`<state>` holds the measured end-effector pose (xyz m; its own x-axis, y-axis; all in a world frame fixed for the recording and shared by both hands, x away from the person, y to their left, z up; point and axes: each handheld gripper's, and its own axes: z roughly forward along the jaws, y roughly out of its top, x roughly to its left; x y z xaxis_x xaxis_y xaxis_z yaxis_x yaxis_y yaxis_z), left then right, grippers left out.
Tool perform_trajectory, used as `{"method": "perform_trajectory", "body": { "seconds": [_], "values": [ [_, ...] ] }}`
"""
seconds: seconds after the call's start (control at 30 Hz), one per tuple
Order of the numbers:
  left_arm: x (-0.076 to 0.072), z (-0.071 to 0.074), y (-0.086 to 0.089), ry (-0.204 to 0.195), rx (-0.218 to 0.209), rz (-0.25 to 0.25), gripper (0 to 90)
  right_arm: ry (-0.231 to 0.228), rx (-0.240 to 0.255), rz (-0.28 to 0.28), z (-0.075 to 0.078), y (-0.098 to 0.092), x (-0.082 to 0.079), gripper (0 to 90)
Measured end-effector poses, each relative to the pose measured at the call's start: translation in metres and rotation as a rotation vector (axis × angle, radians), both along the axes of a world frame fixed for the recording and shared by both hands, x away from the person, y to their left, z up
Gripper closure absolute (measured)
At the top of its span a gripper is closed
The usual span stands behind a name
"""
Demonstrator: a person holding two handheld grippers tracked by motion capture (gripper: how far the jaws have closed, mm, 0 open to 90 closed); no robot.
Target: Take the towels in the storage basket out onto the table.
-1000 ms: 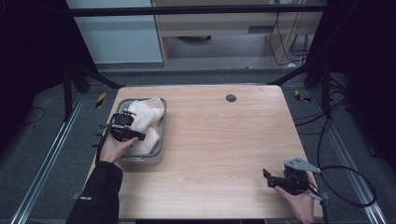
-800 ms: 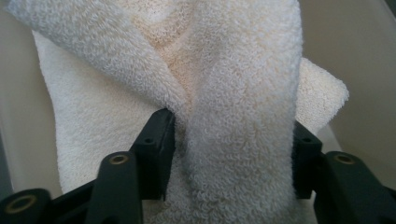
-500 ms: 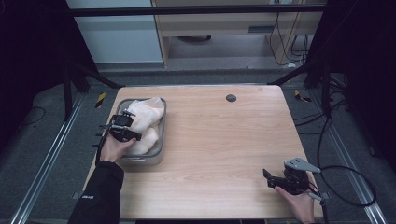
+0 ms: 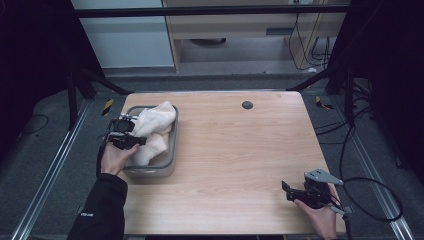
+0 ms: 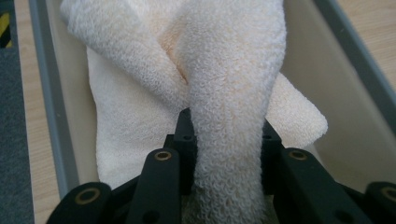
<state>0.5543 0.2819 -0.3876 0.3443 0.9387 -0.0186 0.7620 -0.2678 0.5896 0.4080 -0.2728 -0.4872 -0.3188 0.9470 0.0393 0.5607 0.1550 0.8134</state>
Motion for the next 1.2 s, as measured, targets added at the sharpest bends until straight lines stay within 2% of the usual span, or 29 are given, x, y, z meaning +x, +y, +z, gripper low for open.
{"method": "perform_trajectory", "body": {
  "seconds": [0.03,0.07,0.1,0.3,0.5,0.77,1.0,1.2],
  "values": [
    [-0.002,0.005,0.000,-0.022,-0.007,-0.004,69.3,0.008,0.007,-0.002,0.000,0.001,0.000,10.5],
    [-0.002,0.005,0.000,-0.022,-0.007,-0.004,69.4,0.008,0.006,-0.001,0.000,0.001,0.000,10.5],
    [-0.005,0.010,0.001,-0.040,-0.018,-0.004,69.5,0.002,0.000,0.001,0.000,0.000,0.000,10.5],
    [-0.011,0.020,0.003,-0.067,-0.022,-0.003,69.5,0.001,-0.003,0.001,0.000,0.000,0.000,10.5],
    [-0.015,0.034,0.004,-0.095,-0.044,-0.006,69.6,0.007,0.001,0.003,0.000,0.001,0.000,10.2],
    [-0.023,0.056,0.000,-0.139,-0.049,-0.038,69.6,0.007,0.002,0.005,0.000,0.001,0.000,10.1],
    [-0.026,0.072,-0.007,-0.148,-0.036,-0.067,69.5,0.008,0.006,0.006,0.000,0.001,-0.001,10.1],
    [-0.030,0.086,-0.011,-0.173,-0.028,-0.076,69.6,0.007,0.003,0.006,0.000,0.001,-0.001,10.1]
  ]
}}
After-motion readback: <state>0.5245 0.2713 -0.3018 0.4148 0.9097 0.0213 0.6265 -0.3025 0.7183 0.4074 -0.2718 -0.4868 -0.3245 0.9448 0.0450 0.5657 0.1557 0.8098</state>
